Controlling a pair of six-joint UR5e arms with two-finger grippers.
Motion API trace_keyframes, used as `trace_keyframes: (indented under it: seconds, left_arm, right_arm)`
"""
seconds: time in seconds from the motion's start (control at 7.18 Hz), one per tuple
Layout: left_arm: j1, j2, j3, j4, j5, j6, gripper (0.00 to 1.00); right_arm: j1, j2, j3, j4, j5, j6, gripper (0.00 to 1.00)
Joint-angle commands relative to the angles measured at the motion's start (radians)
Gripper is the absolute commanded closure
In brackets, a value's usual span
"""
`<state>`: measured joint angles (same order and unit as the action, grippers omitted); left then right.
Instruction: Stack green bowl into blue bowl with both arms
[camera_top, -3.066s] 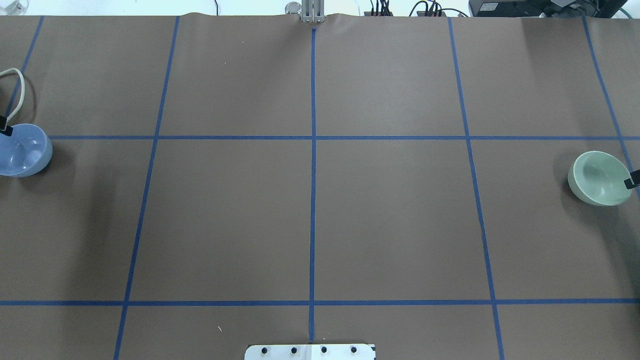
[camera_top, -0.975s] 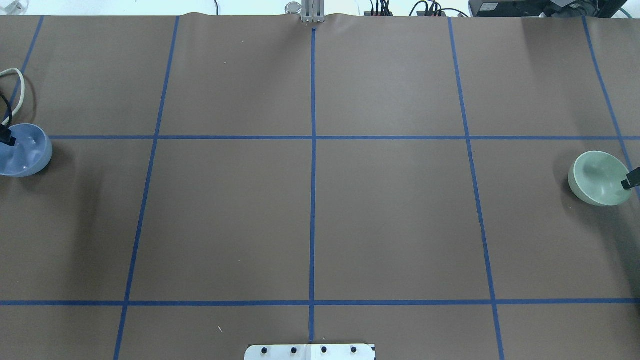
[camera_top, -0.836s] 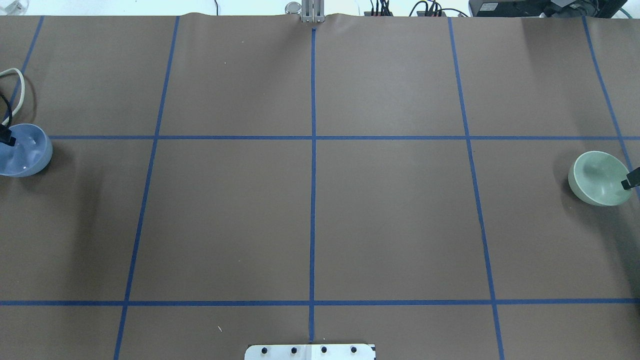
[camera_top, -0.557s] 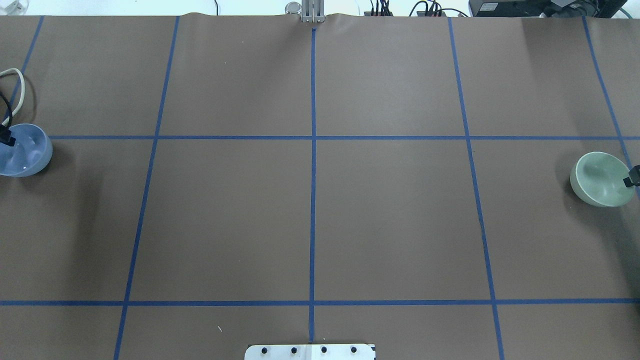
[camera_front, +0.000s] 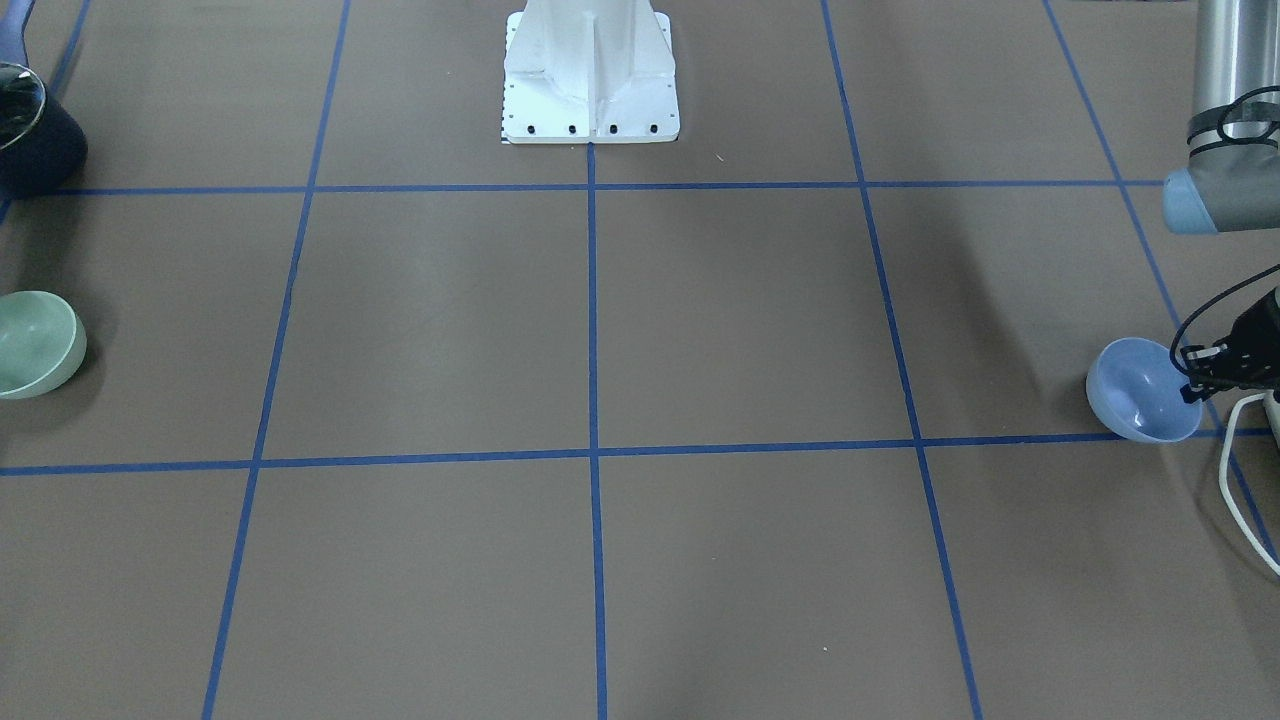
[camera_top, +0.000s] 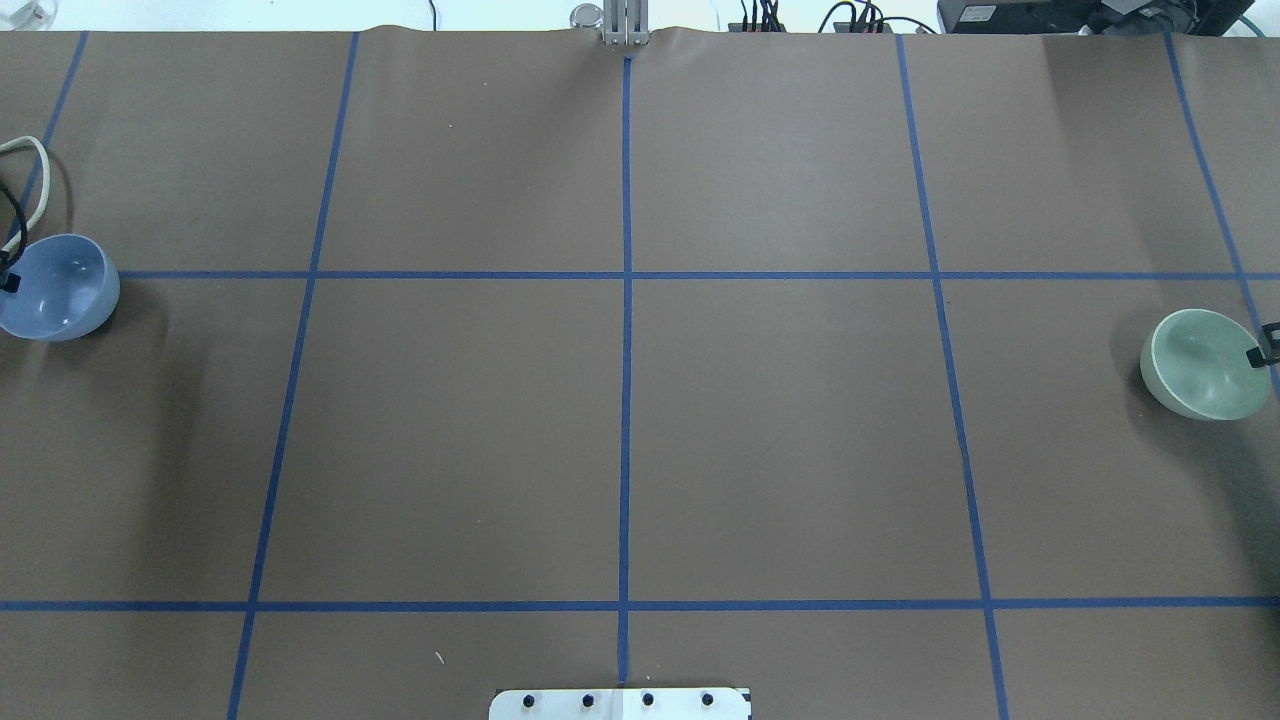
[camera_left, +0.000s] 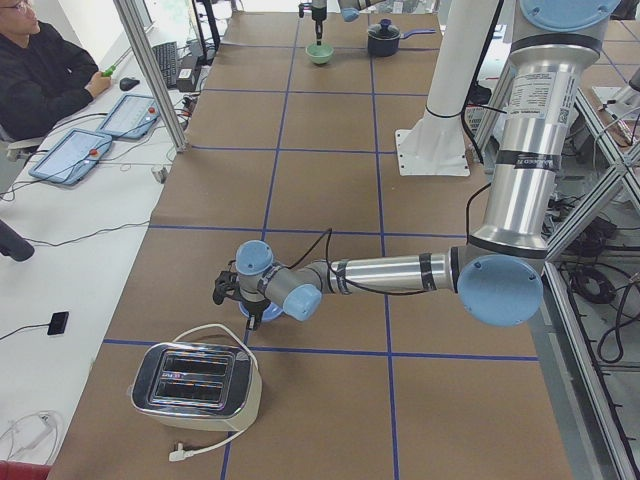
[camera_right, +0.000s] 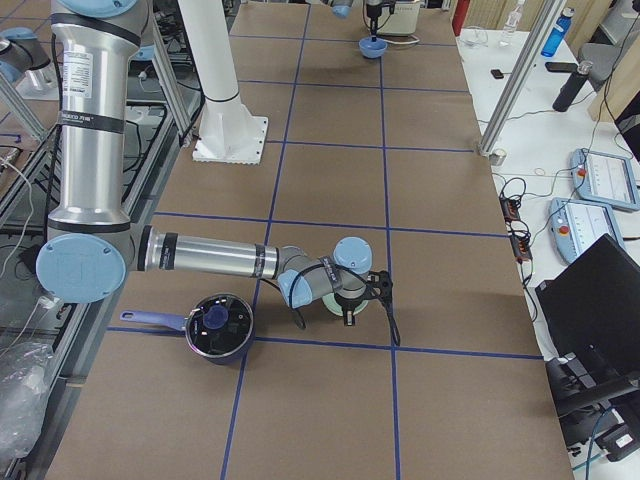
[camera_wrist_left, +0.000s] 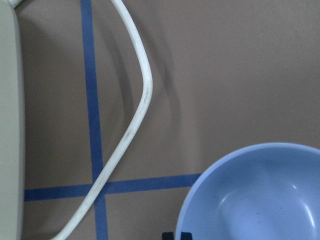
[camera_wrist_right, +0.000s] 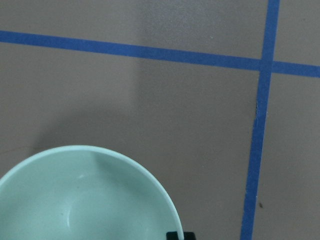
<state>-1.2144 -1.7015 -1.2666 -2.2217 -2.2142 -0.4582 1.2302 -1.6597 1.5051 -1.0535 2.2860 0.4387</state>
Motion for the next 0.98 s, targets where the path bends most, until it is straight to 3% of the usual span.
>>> trace_keyframes:
  seconds: [0.0, 0.14, 0.42, 0.56, 0.84]
  left_arm:
    - [0.001, -0.045, -0.011, 0.034, -0.133, -0.007, 1.0]
    - [-0.001, -0.064, -0.054, 0.096, -0.198, -0.011, 1.0]
    - [0.001, -0.114, -0.17, 0.271, -0.202, -0.045, 1.0]
    - [0.012, -0.151, -0.215, 0.28, -0.197, -0.185, 1.0]
    - [0.169, -0.215, -0.299, 0.28, -0.136, -0.451, 1.0]
  right_arm:
    - [0.0, 0.03, 0.007, -0.002, 0.012, 0.041, 1.0]
    - [0.0, 0.055, 0.001, -0.006, 0.024, 0.043, 1.0]
    - [0.002, 0.132, 0.032, -0.135, 0.07, 0.045, 1.0]
    - [0.002, 0.165, 0.043, -0.17, 0.076, 0.06, 1.0]
    - [0.002, 0.26, 0.063, -0.25, 0.104, 0.144, 1.0]
